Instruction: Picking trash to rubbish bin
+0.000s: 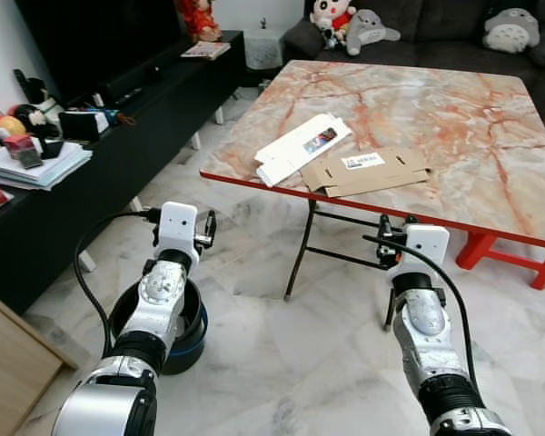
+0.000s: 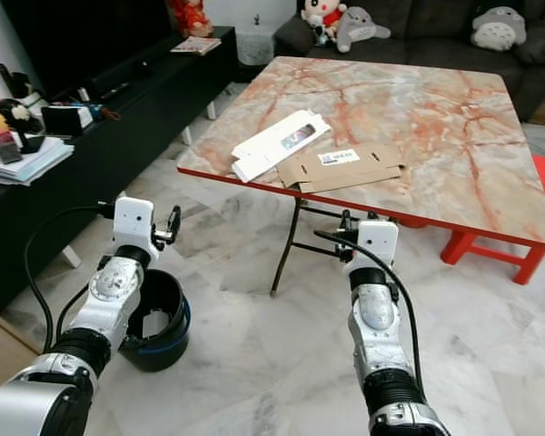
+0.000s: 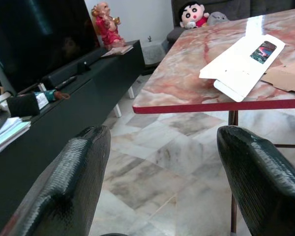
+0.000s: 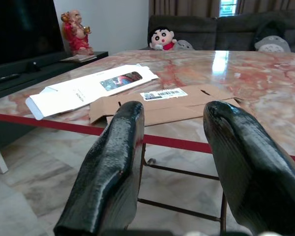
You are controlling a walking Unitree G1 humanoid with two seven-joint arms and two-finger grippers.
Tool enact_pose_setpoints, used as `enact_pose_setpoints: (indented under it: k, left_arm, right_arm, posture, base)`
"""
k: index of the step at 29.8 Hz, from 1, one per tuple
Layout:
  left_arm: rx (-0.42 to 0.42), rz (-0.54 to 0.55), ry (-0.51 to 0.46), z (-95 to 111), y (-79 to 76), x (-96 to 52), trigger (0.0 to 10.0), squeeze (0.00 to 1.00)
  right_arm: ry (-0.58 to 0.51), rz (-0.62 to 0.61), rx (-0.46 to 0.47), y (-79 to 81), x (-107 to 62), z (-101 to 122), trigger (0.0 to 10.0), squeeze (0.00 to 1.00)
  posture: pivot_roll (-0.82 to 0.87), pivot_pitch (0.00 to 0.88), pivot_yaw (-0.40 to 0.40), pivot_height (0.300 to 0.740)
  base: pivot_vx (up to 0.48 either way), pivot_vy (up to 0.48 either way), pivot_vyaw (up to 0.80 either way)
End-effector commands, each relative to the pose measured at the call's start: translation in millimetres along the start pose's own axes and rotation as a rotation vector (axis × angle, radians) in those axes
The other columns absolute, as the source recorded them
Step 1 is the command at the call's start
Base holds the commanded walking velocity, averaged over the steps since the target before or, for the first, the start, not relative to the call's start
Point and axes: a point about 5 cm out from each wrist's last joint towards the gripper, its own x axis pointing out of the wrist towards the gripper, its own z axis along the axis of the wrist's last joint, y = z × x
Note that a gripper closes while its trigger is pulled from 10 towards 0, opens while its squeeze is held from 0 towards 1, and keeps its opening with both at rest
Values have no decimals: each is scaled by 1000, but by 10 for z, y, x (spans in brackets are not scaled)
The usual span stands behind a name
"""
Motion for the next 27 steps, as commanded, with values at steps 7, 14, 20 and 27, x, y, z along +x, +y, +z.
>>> enact_pose_setpoints:
  k: [7,14,20,27]
  left_arm:
    - [16,-2,-2,24,17,17,10000,0]
    - [16,-6,-4,30,10,20,10000,0]
    - [20,-5,-5,31,16,18,10000,0]
    - [12,-9,-12,41,-8,18,10000,0]
  right_arm:
    - [-28,40,-5,96,38,74,10000,0]
    - [-25,56,-4,132,31,68,10000,0]
    - [-21,75,2,176,30,66,10000,0]
    - [-30,95,1,214,29,80,10000,0]
  posture:
    - [170,31,39,740]
    - [168,23,40,740]
    - [172,20,37,740]
    - [171,24,35,740]
  base:
    - [318,0,0]
    - [322,0,0]
    - [324,0,0]
    - [322,0,0]
